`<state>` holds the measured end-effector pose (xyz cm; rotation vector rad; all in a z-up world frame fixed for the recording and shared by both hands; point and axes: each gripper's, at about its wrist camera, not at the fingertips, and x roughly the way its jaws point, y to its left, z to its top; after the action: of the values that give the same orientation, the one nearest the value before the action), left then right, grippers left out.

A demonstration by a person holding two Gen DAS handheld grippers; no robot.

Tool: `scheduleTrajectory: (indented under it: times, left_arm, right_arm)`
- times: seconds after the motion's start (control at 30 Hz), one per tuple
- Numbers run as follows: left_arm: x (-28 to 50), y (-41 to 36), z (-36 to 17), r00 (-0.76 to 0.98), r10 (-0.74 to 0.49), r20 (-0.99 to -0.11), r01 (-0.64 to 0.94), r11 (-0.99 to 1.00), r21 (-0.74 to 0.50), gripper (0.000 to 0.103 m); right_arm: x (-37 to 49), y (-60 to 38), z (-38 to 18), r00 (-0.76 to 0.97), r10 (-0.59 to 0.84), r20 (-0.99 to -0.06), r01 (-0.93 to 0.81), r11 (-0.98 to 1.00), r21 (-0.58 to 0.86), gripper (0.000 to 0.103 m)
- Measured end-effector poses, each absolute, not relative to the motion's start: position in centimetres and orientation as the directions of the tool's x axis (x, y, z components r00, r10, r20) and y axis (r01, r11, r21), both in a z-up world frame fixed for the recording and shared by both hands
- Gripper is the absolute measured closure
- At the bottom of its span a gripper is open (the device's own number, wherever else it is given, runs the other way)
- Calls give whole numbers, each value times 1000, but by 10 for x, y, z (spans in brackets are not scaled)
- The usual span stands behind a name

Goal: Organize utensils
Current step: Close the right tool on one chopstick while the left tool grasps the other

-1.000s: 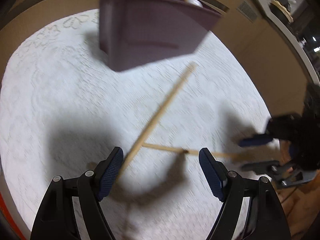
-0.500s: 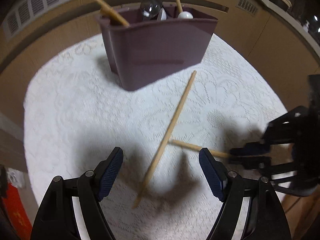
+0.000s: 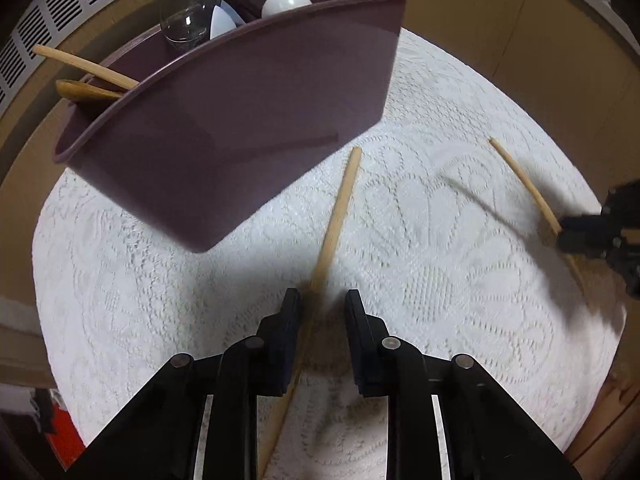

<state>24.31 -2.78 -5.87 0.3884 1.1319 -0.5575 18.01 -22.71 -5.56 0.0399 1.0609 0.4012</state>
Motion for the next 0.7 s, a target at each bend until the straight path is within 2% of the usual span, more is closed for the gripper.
scheduleTrajectory:
  times: [0.27, 0.4, 0.57, 0.7]
  left_arm:
    - [269, -35, -59, 243, -226, -943, 563, 825, -52, 80]
    - [273, -38, -59, 240, -222, -945, 575, 817, -46, 80]
    - [251, -35, -56, 289, -240, -927, 558, 829, -41, 94]
    - [221, -29, -56, 253, -284, -925, 530, 840, -113, 96]
  right_arm:
    - [168, -228, -55, 406, 366, -837, -293, 920, 261, 98]
    - [173, -225, -55, 405, 370, -836, -294, 919, 265, 97]
    - [171, -231, -48, 414, 383, -826, -303, 913, 272, 96]
    - [169, -227, -46, 423, 340, -840, -321, 923, 212, 96]
